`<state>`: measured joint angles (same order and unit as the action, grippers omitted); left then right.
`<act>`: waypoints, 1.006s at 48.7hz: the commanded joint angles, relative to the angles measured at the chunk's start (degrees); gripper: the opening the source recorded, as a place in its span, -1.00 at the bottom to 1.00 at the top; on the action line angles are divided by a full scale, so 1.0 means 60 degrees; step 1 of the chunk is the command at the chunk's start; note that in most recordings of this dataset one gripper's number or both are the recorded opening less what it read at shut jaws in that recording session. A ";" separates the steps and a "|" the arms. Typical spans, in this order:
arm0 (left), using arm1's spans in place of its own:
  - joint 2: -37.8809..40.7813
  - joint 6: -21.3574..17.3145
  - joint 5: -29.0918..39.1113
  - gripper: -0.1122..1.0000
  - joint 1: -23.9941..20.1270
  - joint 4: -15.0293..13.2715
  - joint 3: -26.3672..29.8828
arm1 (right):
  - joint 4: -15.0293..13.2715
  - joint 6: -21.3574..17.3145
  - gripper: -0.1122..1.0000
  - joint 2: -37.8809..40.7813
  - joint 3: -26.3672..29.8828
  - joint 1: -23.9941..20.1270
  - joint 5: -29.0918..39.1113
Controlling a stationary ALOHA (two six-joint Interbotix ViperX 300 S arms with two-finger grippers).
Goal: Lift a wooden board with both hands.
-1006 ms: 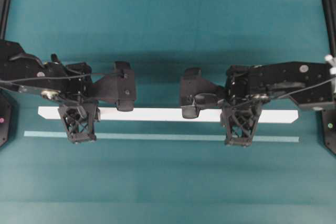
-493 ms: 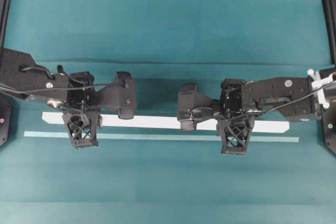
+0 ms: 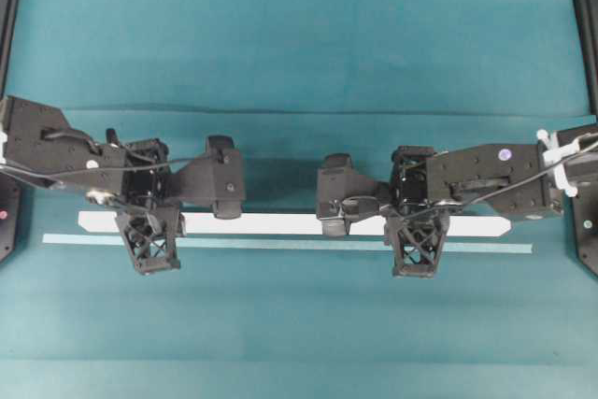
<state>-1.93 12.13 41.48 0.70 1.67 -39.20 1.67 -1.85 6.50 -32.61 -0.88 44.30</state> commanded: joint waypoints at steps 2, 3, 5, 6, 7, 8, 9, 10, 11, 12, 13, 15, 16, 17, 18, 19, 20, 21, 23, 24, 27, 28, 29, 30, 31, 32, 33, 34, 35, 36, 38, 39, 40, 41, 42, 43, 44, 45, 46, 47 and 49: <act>0.0088 0.0264 -0.0205 -0.47 -0.0015 0.0015 0.0059 | 0.0044 0.0073 -0.41 0.0059 0.0044 -0.0088 -0.0190; 0.0117 0.0264 -0.0249 -0.47 0.0000 0.0015 0.0059 | 0.0044 0.0073 -0.41 0.0059 0.0044 -0.0088 -0.0190; 0.0176 0.0264 -0.0322 -0.47 0.0000 0.0015 0.0059 | 0.0059 0.0073 -0.41 0.0073 0.0044 -0.0088 -0.0190; 0.0190 0.0264 -0.0337 -0.47 0.0000 0.0015 0.0059 | 0.0044 0.0073 -0.41 0.0073 0.0059 -0.0088 -0.0190; 0.0205 0.0264 -0.0366 -0.47 0.0000 0.0015 0.0059 | 0.0044 0.0073 -0.41 0.0088 0.0059 -0.0088 -0.0205; 0.0220 0.0264 -0.0396 -0.47 0.0000 0.0015 0.0059 | 0.0044 0.0073 -0.41 0.0103 0.0044 -0.0088 -0.0205; 0.0220 0.0249 -0.0410 -0.47 0.0000 0.0015 0.0059 | 0.0044 0.0073 -0.41 0.0103 0.0044 -0.0088 -0.0205; 0.0234 0.0249 -0.0439 -0.47 0.0000 0.0015 0.0059 | 0.0044 0.0073 -0.41 0.0117 0.0044 -0.0088 -0.0220; 0.0234 0.0249 -0.0469 -0.47 0.0000 0.0015 0.0059 | 0.0044 0.0073 -0.41 0.0132 0.0044 -0.0088 -0.0234; 0.0249 0.0249 -0.0498 -0.47 0.0000 0.0015 0.0044 | 0.0059 0.0073 -0.41 0.0146 0.0029 -0.0103 -0.0234; 0.0264 0.0249 -0.0542 -0.47 0.0000 0.0015 0.0044 | 0.0059 0.0073 -0.41 0.0146 0.0029 -0.0103 -0.0234; 0.0264 0.0249 -0.0630 -0.47 -0.0015 0.0015 0.0000 | 0.0059 0.0073 -0.41 0.0176 0.0015 -0.0103 -0.0249; 0.0293 0.0249 -0.0674 -0.47 0.0000 0.0015 -0.0015 | 0.0059 0.0088 -0.41 0.0190 0.0000 -0.0117 -0.0278; 0.0293 0.0249 -0.0703 -0.47 0.0000 0.0015 -0.0029 | 0.0059 0.0088 -0.41 0.0205 0.0000 -0.0117 -0.0293; 0.0308 0.0264 -0.0732 -0.47 0.0000 0.0015 -0.0044 | 0.0059 0.0088 -0.41 0.0220 -0.0029 -0.0117 -0.0308; 0.0322 0.0264 -0.0747 -0.47 0.0000 0.0015 -0.0059 | 0.0059 0.0088 -0.41 0.0234 -0.0029 -0.0117 -0.0337; 0.0322 0.0264 -0.0762 -0.47 0.0000 0.0015 -0.0059 | 0.0059 0.0088 -0.41 0.0249 -0.0044 -0.0117 -0.0381; 0.0337 0.0278 -0.0762 -0.47 0.0015 0.0015 -0.0073 | 0.0059 0.0088 -0.41 0.0249 -0.0044 -0.0117 -0.0410; 0.0352 0.0278 -0.0776 -0.47 0.0015 0.0015 -0.0117 | 0.0059 0.0088 -0.41 0.0278 -0.0073 -0.0117 -0.0454; 0.0352 0.0278 -0.0791 -0.47 0.0015 0.0015 -0.0117 | 0.0044 0.0088 -0.41 0.0278 -0.0073 -0.0132 -0.0498; 0.0352 0.0249 -0.0776 -0.47 0.0015 0.0015 -0.0146 | 0.0059 0.0073 -0.41 0.0293 -0.0088 -0.0117 -0.0542; 0.0352 0.0249 -0.0791 -0.47 0.0015 0.0015 -0.0146 | 0.0059 0.0073 -0.41 0.0293 -0.0088 -0.0117 -0.0557; 0.0352 0.0220 -0.0791 -0.47 0.0000 0.0015 -0.0161 | 0.0059 0.0073 -0.41 0.0293 -0.0088 -0.0117 -0.0557; 0.0352 0.0190 -0.0791 -0.47 0.0000 0.0015 -0.0176 | 0.0059 0.0059 -0.41 0.0293 -0.0088 -0.0132 -0.0571; 0.0352 0.0161 -0.0806 -0.47 0.0000 0.0015 -0.0190 | 0.0073 0.0059 -0.41 0.0293 -0.0088 -0.0132 -0.0571; 0.0337 0.0146 -0.0835 -0.47 -0.0015 0.0015 -0.0205 | 0.0073 0.0059 -0.41 0.0293 -0.0088 -0.0132 -0.0571; 0.0352 0.0132 -0.0850 -0.47 -0.0029 0.0015 -0.0220 | 0.0088 0.0059 -0.41 0.0293 -0.0088 -0.0146 -0.0571; 0.0352 0.0117 -0.0879 -0.47 -0.0029 0.0015 -0.0234 | 0.0103 0.0059 -0.41 0.0308 -0.0088 -0.0146 -0.0571; 0.0352 0.0103 -0.0908 -0.47 -0.0029 0.0029 -0.0249 | 0.0103 0.0059 -0.41 0.0308 -0.0088 -0.0146 -0.0571; 0.0352 0.0103 -0.0908 -0.47 -0.0044 0.0015 -0.0249 | 0.0103 0.0059 -0.41 0.0308 -0.0088 -0.0146 -0.0571; 0.0352 0.0103 -0.0937 -0.47 -0.0044 0.0015 -0.0264 | 0.0117 0.0015 -0.41 0.0308 -0.0103 -0.0146 -0.0571; 0.0352 0.0103 -0.0952 -0.47 -0.0044 0.0015 -0.0249 | 0.0117 0.0015 -0.41 0.0308 -0.0103 -0.0146 -0.0586; 0.0352 0.0103 -0.0952 -0.47 -0.0044 0.0029 -0.0249 | 0.0117 0.0015 -0.41 0.0308 -0.0117 -0.0146 -0.0601; 0.0352 0.0103 -0.0952 -0.47 -0.0044 0.0015 -0.0234 | 0.0117 0.0000 -0.41 0.0308 -0.0103 -0.0146 -0.0615; 0.0352 0.0073 -0.0981 -0.47 -0.0059 0.0015 -0.0220 | 0.0117 0.0000 -0.41 0.0308 -0.0103 -0.0146 -0.0688; 0.0352 0.0059 -0.1011 -0.47 -0.0044 0.0015 -0.0205 | 0.0117 0.0015 -0.41 0.0308 -0.0117 -0.0146 -0.0747; 0.0337 0.0044 -0.1040 -0.47 -0.0029 0.0015 -0.0205 | 0.0117 0.0015 -0.41 0.0308 -0.0117 -0.0146 -0.0806; 0.0337 0.0029 -0.1084 -0.47 -0.0029 0.0015 -0.0190 | 0.0117 0.0015 -0.41 0.0308 -0.0103 -0.0161 -0.0850; 0.0322 0.0015 -0.1113 -0.47 -0.0015 0.0015 -0.0190 | 0.0117 0.0000 -0.41 0.0308 -0.0103 -0.0146 -0.0908; 0.0308 -0.0015 -0.1172 -0.47 0.0000 0.0015 -0.0190 | 0.0132 0.0000 -0.41 0.0308 -0.0103 -0.0146 -0.0938; 0.0308 -0.0073 -0.1230 -0.47 0.0000 0.0015 -0.0176 | 0.0146 0.0015 -0.41 0.0308 -0.0103 -0.0146 -0.1025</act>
<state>0.09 11.78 35.51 1.05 1.76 -41.04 2.02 -1.76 7.91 -33.75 -1.05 40.78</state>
